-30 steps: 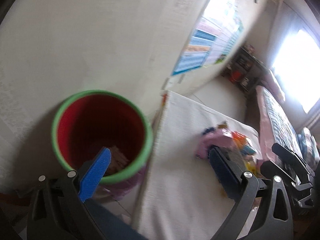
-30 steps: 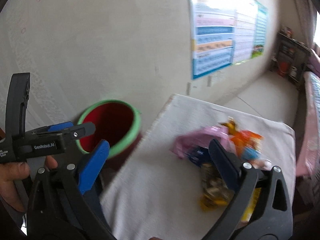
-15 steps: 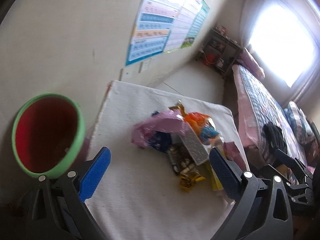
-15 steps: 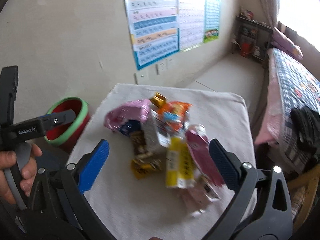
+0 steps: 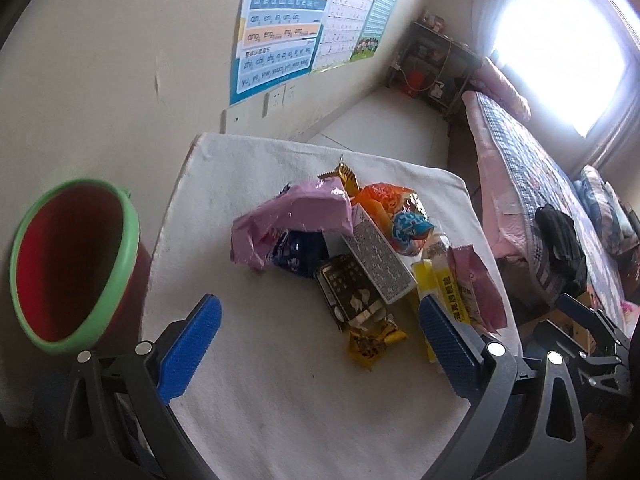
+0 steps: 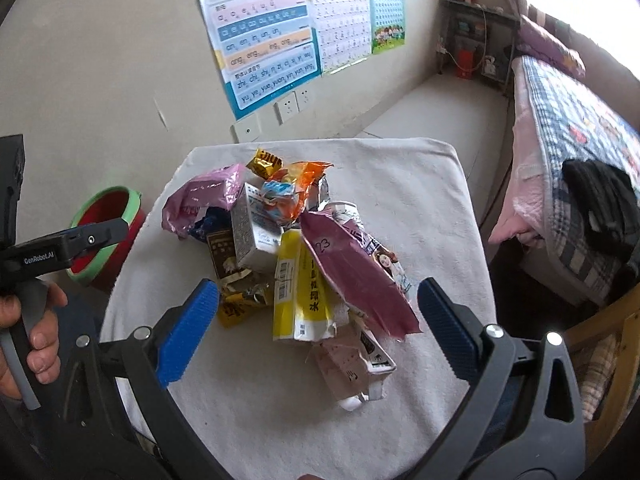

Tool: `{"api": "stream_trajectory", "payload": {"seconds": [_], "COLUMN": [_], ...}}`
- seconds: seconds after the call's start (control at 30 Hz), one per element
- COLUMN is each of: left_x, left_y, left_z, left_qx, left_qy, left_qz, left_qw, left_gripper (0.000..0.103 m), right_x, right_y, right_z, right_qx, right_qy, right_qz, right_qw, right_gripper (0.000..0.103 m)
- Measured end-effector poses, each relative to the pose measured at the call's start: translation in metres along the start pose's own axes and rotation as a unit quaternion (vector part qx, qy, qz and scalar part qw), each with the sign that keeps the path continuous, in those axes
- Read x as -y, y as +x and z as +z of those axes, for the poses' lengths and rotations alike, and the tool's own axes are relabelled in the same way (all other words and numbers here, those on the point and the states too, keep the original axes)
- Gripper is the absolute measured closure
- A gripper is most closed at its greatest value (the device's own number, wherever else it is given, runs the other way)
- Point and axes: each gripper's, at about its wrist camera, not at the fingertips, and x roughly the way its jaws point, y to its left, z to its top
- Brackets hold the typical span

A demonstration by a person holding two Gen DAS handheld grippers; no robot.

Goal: Collect trash
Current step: 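Move both grippers back over the trash pile, then grasp the purple bag with the left gripper while the right grasps the pink bag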

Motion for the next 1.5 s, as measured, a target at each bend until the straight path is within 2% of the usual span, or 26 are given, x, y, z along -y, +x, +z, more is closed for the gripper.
{"api": "stream_trajectory", "payload": {"seconds": [0.1, 0.47, 0.7, 0.9, 0.97, 1.03, 1.07, 1.1, 1.13, 1.17, 1.2, 1.3, 1.5], "left_x": [0.003, -0.001, -0.018, -0.024, -0.024, -0.023, -0.023, -0.023, -0.023, -0.024, -0.024, -0.023, -0.023], "left_y": [0.006, 0.066, 0.109, 0.14, 0.145, 0.146, 0.147, 0.148, 0.149, 0.15, 0.15, 0.141, 0.121], "left_z": [0.013, 0.041, 0.051, 0.058, 0.061, 0.062, 0.062, 0.062, 0.061, 0.06, 0.059, 0.054, 0.05], "left_qx": [-0.002, -0.057, -0.096, -0.118, -0.12, -0.117, -0.116, -0.117, -0.121, -0.124, -0.125, -0.12, -0.102], "left_qy": [0.014, 0.074, 0.081, 0.094, 0.094, 0.095, 0.097, 0.097, 0.097, 0.096, 0.096, 0.096, 0.09], "left_qz": [0.007, 0.063, 0.072, 0.074, 0.072, 0.066, 0.063, 0.061, 0.059, 0.058, 0.057, 0.048, 0.037], "left_qw": [0.9999, 0.9936, 0.9895, 0.9858, 0.9858, 0.9864, 0.9866, 0.9866, 0.9862, 0.986, 0.9858, 0.987, 0.99], "left_gripper": [0.008, 0.008, 0.008, 0.008, 0.008, 0.01, 0.016, 0.029, 0.037, 0.055, 0.067, 0.083, 0.085], "right_x": [0.004, 0.027, 0.043, 0.045, 0.045, 0.044, 0.043, 0.042, 0.041, 0.04, 0.039, 0.04, 0.043], "right_y": [0.005, 0.045, 0.08, 0.103, 0.108, 0.111, 0.111, 0.111, 0.11, 0.109, 0.108, 0.104, 0.093], "right_z": [0.004, 0.01, 0.011, 0.009, 0.007, 0.005, 0.005, 0.005, 0.004, 0.004, 0.004, 0.005, 0.009], "right_qx": [-0.001, -0.041, -0.077, -0.106, -0.114, -0.118, -0.116, -0.115, -0.115, -0.115, -0.115, -0.111, -0.104], "right_qy": [-0.001, 0.008, 0.024, 0.02, 0.017, 0.014, 0.012, 0.011, 0.011, 0.008, 0.006, 0.008, 0.023], "right_qz": [-0.003, -0.01, -0.001, 0.018, 0.027, 0.031, 0.035, 0.04, 0.042, 0.042, 0.042, 0.045, 0.051], "right_qw": [1.0, 0.999, 0.997, 0.994, 0.993, 0.992, 0.993, 0.992, 0.992, 0.992, 0.992, 0.993, 0.993], "right_gripper": [0.005, 0.005, 0.005, 0.017, 0.028, 0.031, 0.034, 0.035, 0.037, 0.039, 0.041, 0.047, 0.049]}}
